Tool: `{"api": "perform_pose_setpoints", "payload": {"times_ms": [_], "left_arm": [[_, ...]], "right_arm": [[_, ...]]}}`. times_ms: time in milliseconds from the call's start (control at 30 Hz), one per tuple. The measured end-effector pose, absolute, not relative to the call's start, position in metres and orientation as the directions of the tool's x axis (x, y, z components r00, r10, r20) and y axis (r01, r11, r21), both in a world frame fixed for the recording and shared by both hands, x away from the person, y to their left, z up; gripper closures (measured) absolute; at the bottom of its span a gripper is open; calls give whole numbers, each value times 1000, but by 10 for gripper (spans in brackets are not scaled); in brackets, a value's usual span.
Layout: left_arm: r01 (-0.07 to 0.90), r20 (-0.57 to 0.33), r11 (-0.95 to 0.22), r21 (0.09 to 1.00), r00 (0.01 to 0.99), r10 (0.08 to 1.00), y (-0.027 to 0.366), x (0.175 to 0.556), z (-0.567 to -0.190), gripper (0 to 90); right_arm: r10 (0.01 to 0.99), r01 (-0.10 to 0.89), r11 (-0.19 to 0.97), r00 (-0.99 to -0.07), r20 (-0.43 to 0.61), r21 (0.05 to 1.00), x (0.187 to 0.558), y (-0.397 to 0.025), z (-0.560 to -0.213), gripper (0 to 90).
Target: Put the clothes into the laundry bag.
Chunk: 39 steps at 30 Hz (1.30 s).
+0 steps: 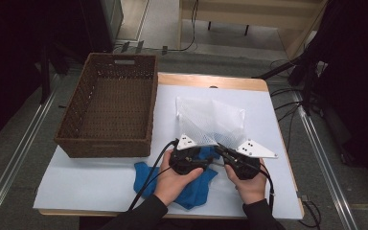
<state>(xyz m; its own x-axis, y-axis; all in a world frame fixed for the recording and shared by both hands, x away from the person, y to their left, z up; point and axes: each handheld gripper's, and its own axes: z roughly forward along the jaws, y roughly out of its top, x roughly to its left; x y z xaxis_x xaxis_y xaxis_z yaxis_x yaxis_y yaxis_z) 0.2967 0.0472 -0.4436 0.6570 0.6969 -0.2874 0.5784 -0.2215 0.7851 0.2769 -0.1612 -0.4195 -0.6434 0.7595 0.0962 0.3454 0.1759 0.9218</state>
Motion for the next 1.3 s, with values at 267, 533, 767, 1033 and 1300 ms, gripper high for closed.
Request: {"api": "perform_pose_setpoints", "payload": {"times_ms": [267,533,767,1033,1300], "left_arm": [[633,-258,-358,686,672,694,62,292,-451,242],[574,-152,-469,671,726,671,44,283,-461,551],[556,-214,-366,746,721,659,45,281,-448,767],[543,-264,-184,820,642,720,50,292,-435,761],[582,-278,-216,784,641,715,43,301,-454,579]], "right_arm": [[763,345,176,-639,93,922,279,-161,-420,899],[760,351,180,-643,97,919,278,-157,-422,899],[755,348,186,-649,93,919,277,-155,-422,899],[759,333,170,-644,92,927,274,-157,-418,899],[758,339,183,-647,87,923,274,-157,-420,899]]}}
